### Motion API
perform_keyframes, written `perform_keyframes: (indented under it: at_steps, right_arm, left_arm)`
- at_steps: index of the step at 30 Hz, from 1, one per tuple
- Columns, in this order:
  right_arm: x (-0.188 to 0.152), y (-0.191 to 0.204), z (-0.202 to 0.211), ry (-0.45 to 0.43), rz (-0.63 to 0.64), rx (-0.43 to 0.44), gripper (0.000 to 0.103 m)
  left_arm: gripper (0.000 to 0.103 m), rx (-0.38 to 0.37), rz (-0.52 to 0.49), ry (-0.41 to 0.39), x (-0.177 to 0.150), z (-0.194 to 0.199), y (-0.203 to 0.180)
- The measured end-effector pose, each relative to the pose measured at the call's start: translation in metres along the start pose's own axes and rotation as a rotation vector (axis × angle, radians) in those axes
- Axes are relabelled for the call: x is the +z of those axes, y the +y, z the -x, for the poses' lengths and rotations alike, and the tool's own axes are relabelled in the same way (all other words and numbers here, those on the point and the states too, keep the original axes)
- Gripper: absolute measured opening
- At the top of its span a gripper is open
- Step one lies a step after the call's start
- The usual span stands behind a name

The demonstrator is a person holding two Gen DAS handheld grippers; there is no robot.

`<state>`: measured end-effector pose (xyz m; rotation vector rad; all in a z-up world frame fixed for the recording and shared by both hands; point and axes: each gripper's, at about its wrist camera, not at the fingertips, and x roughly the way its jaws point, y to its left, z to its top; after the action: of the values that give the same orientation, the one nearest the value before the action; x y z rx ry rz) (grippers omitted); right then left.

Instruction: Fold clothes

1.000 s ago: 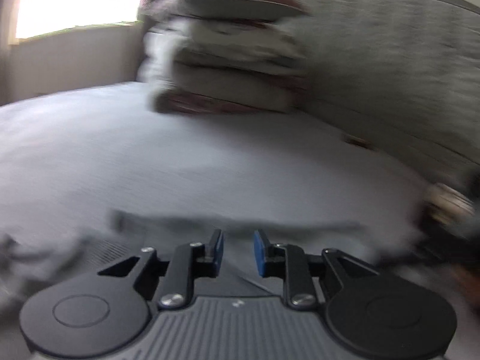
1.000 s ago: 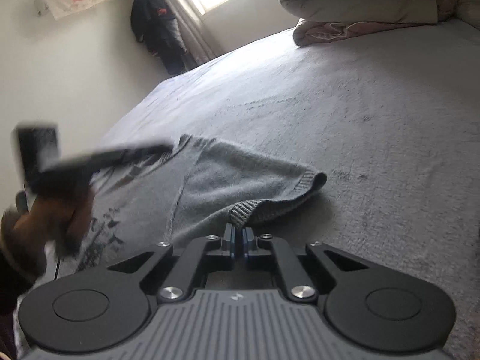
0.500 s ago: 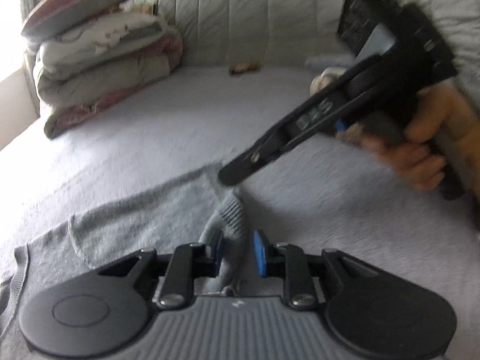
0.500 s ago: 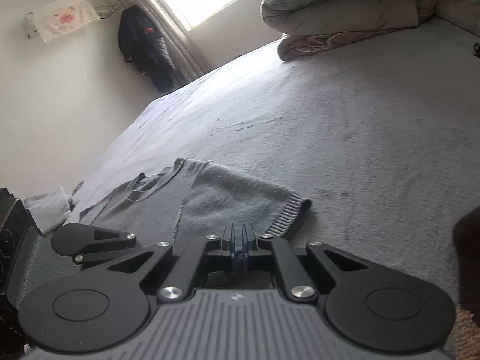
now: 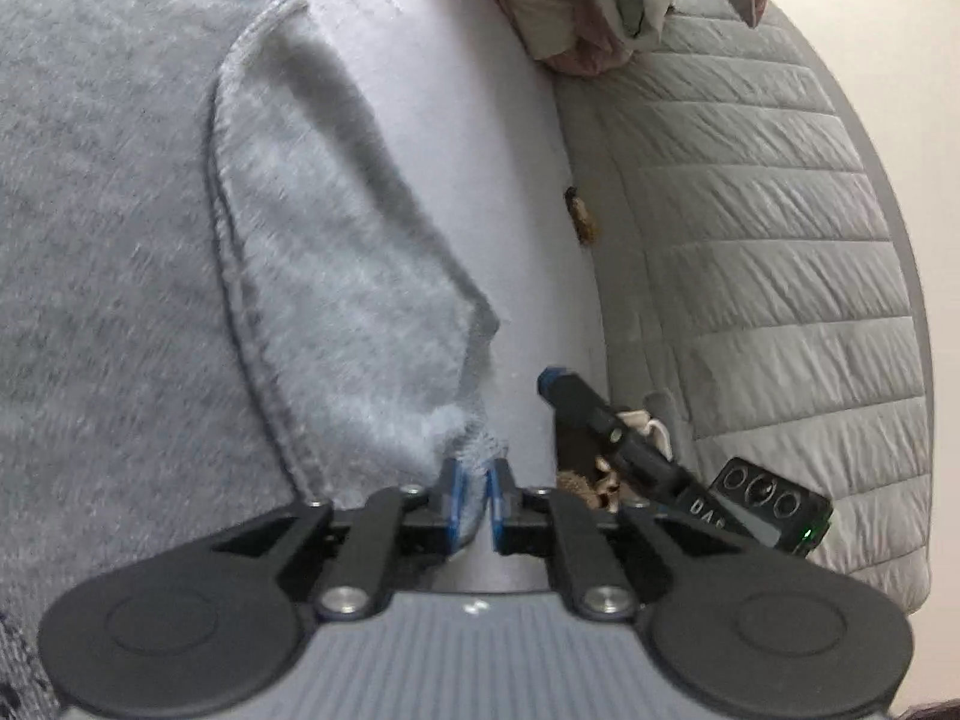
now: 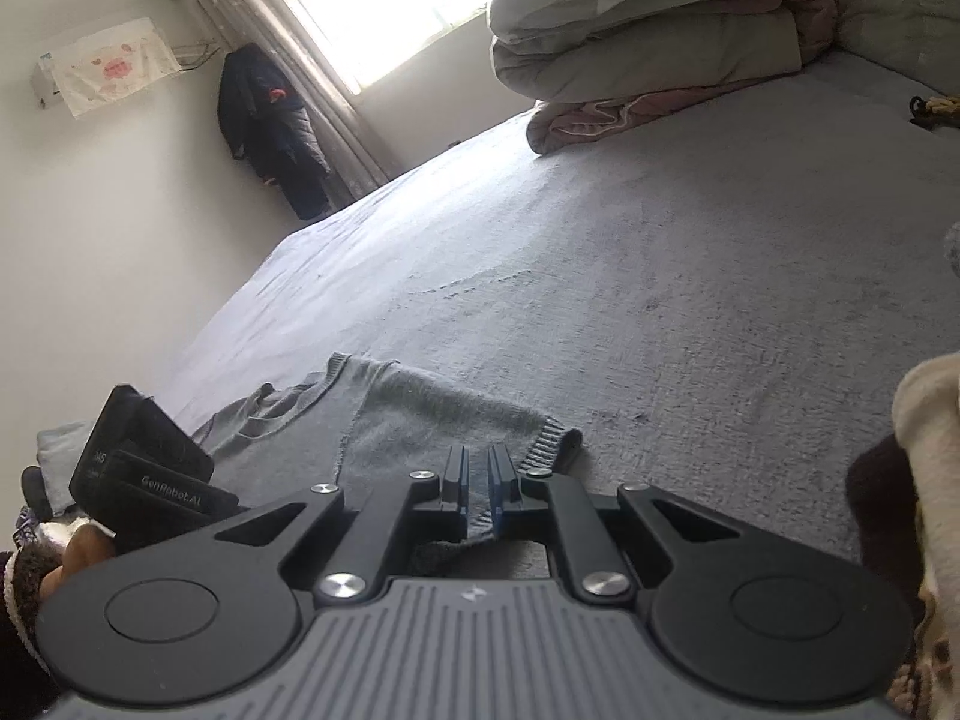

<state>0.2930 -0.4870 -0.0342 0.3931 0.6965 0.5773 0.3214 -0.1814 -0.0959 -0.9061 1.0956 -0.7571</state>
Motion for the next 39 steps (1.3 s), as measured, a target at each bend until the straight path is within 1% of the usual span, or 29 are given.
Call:
perform_keyframes:
  at_steps: [2,4,5,7,9,10,11,13,15,17,19,22,26,29,31,32,33,34,35,39]
  right_arm:
    - [0.0,-0.002,-0.001,0.006,-0.005,-0.016,0.01]
    - [0.0,-0.005,-0.003,0.016,-0.008,-0.032,0.011]
    - [-0.001,-0.005,-0.004,0.022,-0.007,-0.039,0.011]
    - [-0.001,-0.007,-0.007,0.027,-0.015,-0.054,0.011]
    - [-0.001,-0.01,-0.01,0.03,-0.035,-0.065,0.012]
    - [-0.001,-0.012,-0.011,0.027,-0.047,-0.072,0.015]
    - [-0.001,-0.014,-0.013,0.024,-0.06,-0.076,0.018]
    - [-0.002,-0.018,-0.016,0.025,-0.083,-0.082,0.02]
    - [-0.003,-0.02,-0.017,0.029,-0.094,-0.088,0.021]
    - [-0.003,-0.02,-0.017,0.026,-0.098,-0.085,0.021]
    - [-0.003,-0.021,-0.016,0.02,-0.103,-0.077,0.021]
    - [-0.002,-0.021,-0.016,0.017,-0.106,-0.073,0.021]
    - [-0.002,-0.021,-0.017,0.017,-0.108,-0.072,0.021]
    - [-0.002,-0.024,-0.019,0.011,-0.13,-0.07,0.021]
    - [-0.002,-0.027,-0.022,0.003,-0.151,-0.076,0.021]
    - [-0.002,-0.028,-0.024,-0.003,-0.162,-0.081,0.021]
    - [-0.002,-0.029,-0.026,-0.011,-0.174,-0.083,0.021]
    - [-0.002,-0.029,-0.028,-0.024,-0.185,-0.083,0.021]
    - [-0.002,-0.029,-0.031,-0.035,-0.19,-0.087,0.021]
    - [-0.003,-0.019,-0.042,-0.062,-0.153,-0.118,0.021]
  left_arm:
    - [0.024,0.014,-0.068,-0.019,-0.007,0.003,-0.011]
    - [0.025,0.041,-0.16,-0.048,-0.015,0.009,-0.028]
    - [0.025,0.077,-0.244,-0.054,-0.015,0.009,-0.038]
    - [0.025,0.172,-0.45,-0.051,-0.018,0.005,-0.059]
    - [0.025,0.271,-0.677,-0.026,-0.038,0.0,-0.08]
    - [0.025,0.32,-0.791,-0.012,-0.05,-0.003,-0.09]
    - [0.025,0.348,-0.889,0.009,-0.061,-0.005,-0.097]
    - [0.025,0.382,-1.027,0.047,-0.077,-0.009,-0.104]
    - [0.025,0.435,-1.145,0.069,-0.089,-0.015,-0.107]
    - [0.025,0.493,-1.231,0.084,-0.096,-0.018,-0.106]
    - [0.025,0.519,-1.263,0.095,-0.096,-0.019,-0.105]
    - [0.025,0.514,-1.282,0.111,-0.086,-0.024,-0.104]
    - [0.025,0.519,-1.278,0.142,-0.073,-0.033,-0.102]
    - [0.026,0.501,-1.247,0.146,-0.061,-0.038,-0.098]
    - [0.022,0.488,-1.225,0.142,-0.056,-0.04,-0.095]
    - [0.017,0.487,-1.215,0.133,-0.056,-0.04,-0.093]
    - [0.008,0.488,-1.207,0.121,-0.055,-0.041,-0.092]
    - [0.004,0.482,-1.198,0.108,-0.055,-0.04,-0.091]
    - [0.003,0.473,-1.189,0.093,-0.056,-0.039,-0.091]
    - [0.003,0.379,-1.151,0.073,-0.065,-0.033,-0.092]
